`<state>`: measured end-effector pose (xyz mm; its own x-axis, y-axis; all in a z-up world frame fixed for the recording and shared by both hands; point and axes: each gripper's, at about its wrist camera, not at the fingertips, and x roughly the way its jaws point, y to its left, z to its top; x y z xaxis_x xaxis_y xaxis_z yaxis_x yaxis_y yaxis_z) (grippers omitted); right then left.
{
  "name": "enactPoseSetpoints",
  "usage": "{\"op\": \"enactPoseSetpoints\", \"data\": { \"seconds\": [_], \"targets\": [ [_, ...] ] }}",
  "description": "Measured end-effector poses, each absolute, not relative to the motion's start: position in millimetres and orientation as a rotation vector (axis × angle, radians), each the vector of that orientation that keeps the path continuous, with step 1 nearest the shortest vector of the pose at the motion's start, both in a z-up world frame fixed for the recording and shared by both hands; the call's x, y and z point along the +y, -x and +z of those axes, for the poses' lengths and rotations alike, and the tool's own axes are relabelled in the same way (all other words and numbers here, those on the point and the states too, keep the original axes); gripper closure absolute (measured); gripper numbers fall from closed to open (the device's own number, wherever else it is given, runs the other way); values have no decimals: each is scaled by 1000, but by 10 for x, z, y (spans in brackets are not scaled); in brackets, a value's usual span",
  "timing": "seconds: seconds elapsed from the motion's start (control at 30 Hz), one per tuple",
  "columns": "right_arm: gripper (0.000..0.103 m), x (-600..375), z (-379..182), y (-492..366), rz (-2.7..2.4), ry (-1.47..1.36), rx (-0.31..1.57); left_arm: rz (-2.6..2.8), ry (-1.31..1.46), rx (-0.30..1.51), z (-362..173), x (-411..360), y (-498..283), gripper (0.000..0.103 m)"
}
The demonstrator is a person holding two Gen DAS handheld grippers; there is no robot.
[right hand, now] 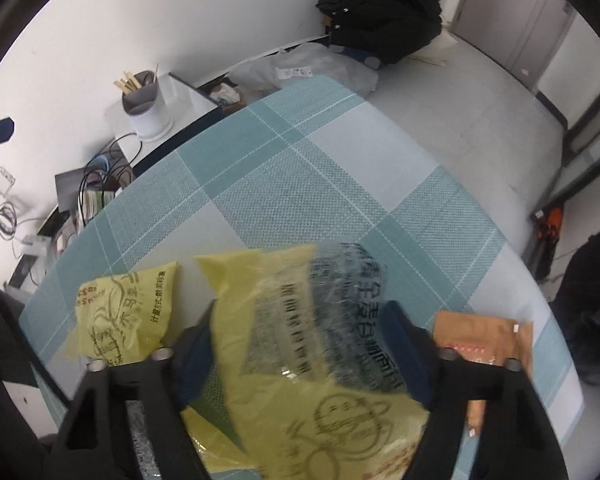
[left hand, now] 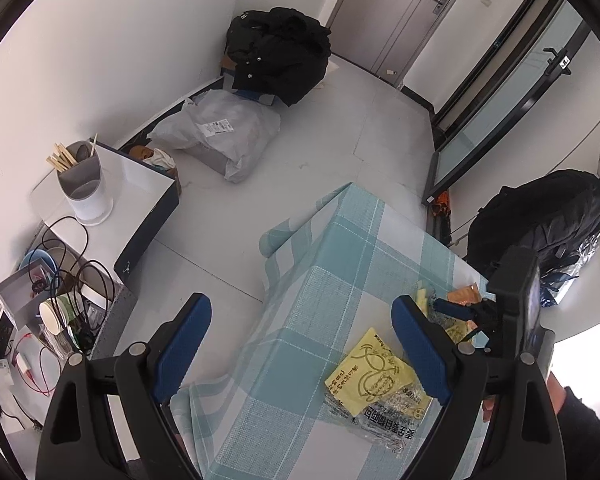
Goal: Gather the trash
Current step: 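Lower the right gripper onto the yellow plastic bag and close it, then lift the bag with the right gripper while the left gripper grasps another yellow bag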
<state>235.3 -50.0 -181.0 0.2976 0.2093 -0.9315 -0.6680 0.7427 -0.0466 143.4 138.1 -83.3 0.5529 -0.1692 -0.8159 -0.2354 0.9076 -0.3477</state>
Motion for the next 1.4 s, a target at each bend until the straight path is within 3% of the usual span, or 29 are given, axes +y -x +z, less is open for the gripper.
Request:
{"op": "enactPoseSetpoints", "data": {
  "seconds": [0.27,0.57,0.77,1.13,1.4],
  "targets": [
    [70,-571,-1666,-2168,619,413,1101,53,445,992,-846,1404,-1414,13],
    [89,-777,-1345,-1828,613,313,1003,-7,424,1018,-973,1310,-1460,13],
    [92,-940,-1153,-1596,593,267,939,-98,284,1020,-1002,1027,-1503,13],
    [93,-1390,-940,-1157,548,151,886,-205,243,1181,-1376,702,-1625,13],
    [93,-1592,-941,-935,527,84,873,-216,31,1191,-1499,343,-1564,13]
  ]
}}
